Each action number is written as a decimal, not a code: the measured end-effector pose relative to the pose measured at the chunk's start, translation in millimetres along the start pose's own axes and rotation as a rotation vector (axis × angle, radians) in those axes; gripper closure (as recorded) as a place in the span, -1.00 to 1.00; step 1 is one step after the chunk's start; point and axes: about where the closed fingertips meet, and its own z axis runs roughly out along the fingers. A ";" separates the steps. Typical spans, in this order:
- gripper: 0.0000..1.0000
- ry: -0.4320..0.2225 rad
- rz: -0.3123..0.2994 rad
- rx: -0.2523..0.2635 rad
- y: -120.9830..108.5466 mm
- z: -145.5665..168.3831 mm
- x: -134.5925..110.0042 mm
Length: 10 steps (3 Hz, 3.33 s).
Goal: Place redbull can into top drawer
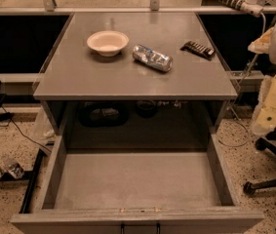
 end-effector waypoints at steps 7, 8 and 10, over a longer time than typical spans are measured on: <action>-1.00 -0.499 -0.025 0.224 -98.7 41.8 -85.7; -1.00 -0.522 -0.042 0.230 -116.4 56.8 -99.2; -1.00 -0.581 0.028 0.249 -177.8 118.9 -112.1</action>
Offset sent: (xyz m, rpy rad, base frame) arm 0.0645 0.0391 -0.0022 0.0791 -0.0263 0.0228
